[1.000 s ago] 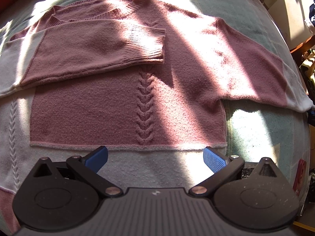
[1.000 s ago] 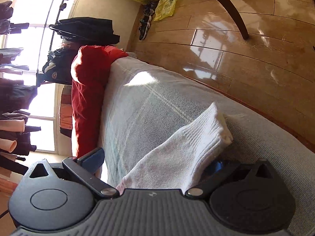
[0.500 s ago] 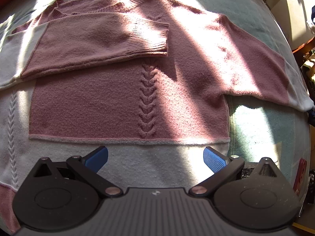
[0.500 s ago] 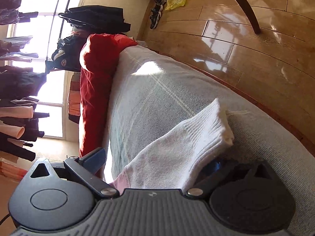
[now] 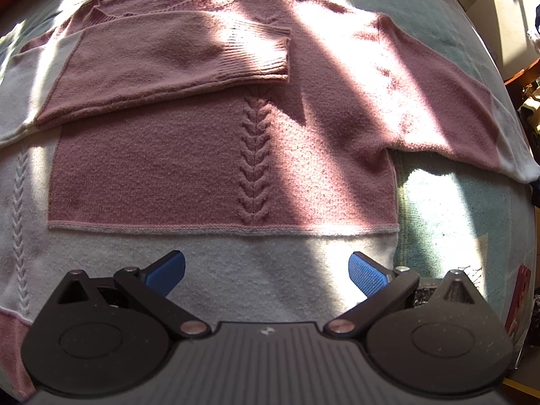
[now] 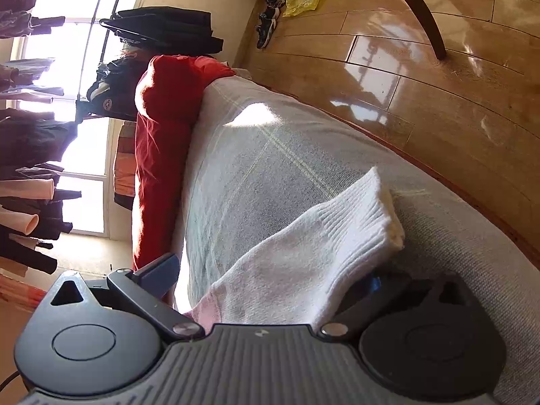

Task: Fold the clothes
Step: 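Move the open right tool to the white ribbed cuff of the unfolded sleeve, then close the right tool on the white ribbed sleeve cuff, then lift the cuff with the right tool and carry it across the sweater body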

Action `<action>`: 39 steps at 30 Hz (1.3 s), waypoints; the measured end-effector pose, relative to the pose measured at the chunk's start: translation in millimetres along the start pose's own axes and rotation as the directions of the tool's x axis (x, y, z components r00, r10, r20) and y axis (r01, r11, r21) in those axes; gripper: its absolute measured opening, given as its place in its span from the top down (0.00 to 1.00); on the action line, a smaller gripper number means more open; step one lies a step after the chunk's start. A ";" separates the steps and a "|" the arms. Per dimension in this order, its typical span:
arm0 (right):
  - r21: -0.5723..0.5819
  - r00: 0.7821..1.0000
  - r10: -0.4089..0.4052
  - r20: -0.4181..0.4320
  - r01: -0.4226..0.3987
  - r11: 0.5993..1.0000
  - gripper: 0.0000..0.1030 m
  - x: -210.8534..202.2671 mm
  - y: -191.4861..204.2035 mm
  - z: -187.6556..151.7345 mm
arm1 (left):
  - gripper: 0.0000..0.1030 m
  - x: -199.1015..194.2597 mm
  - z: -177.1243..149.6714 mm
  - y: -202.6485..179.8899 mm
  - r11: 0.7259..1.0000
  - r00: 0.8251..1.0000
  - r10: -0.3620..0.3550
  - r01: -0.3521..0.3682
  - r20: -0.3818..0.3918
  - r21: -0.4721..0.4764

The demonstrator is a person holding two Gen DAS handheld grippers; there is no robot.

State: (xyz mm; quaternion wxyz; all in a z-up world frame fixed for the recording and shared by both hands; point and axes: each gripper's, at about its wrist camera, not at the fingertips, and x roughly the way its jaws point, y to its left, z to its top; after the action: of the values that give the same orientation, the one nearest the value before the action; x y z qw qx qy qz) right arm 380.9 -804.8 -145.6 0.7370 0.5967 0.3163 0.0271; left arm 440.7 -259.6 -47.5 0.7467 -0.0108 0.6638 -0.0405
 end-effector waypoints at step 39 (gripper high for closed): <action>0.052 0.987 -0.144 0.070 0.141 0.989 0.92 -16.9 6.8 -20.3 | 0.01 -10.9 0.3 12.3 0.999 0.998 -0.024 0.022 0.062 0.039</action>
State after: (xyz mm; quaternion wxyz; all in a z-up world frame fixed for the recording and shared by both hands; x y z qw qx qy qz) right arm 359.5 -792.3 -133.9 0.7339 0.5904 0.3315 -0.0551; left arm 440.3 -246.6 -37.6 0.7665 -0.0054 0.6393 -0.0615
